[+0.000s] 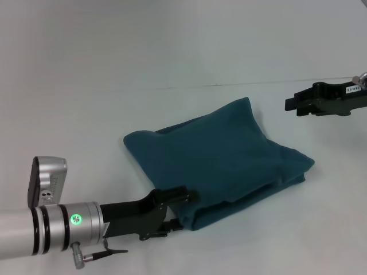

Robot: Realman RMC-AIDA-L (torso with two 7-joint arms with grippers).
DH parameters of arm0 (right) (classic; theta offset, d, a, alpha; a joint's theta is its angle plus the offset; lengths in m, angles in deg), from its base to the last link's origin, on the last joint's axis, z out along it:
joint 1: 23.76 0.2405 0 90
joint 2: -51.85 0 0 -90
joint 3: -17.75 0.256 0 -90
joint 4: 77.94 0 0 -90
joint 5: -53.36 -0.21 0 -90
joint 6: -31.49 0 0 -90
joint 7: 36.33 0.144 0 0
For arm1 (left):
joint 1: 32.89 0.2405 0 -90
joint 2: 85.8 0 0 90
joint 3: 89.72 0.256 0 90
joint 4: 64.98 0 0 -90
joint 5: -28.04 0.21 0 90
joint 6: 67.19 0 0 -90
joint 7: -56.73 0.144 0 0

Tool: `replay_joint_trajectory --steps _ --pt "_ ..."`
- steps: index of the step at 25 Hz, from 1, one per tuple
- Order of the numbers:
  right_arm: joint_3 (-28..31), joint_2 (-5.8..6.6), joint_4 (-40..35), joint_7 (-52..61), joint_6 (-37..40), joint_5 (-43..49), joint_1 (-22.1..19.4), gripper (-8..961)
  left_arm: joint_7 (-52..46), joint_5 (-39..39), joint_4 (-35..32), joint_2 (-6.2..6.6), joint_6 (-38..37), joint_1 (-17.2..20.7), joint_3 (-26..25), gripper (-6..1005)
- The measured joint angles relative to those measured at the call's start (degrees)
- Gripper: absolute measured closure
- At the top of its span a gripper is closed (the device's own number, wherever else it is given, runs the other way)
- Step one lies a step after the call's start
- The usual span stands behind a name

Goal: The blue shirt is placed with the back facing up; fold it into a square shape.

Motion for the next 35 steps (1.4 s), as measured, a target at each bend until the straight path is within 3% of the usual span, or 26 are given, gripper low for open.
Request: replay_joint_trajectory --steps 16,33,35 --pt "1.39 0.0 0.06 -0.06 -0.07 0.0 -0.33 553 1.73 -0.84 3.08 -0.09 2.17 -1.08 -0.11 259" --pt "1.36 0.0 0.27 -0.09 -0.07 0.0 -0.3 551 3.44 -0.6 2.75 0.05 0.34 -0.36 0.17 930" --pt "1.36 0.0 0.4 -0.09 0.02 0.0 -0.3 551 3.86 -0.34 2.04 0.23 -0.94 0.45 0.19 946"
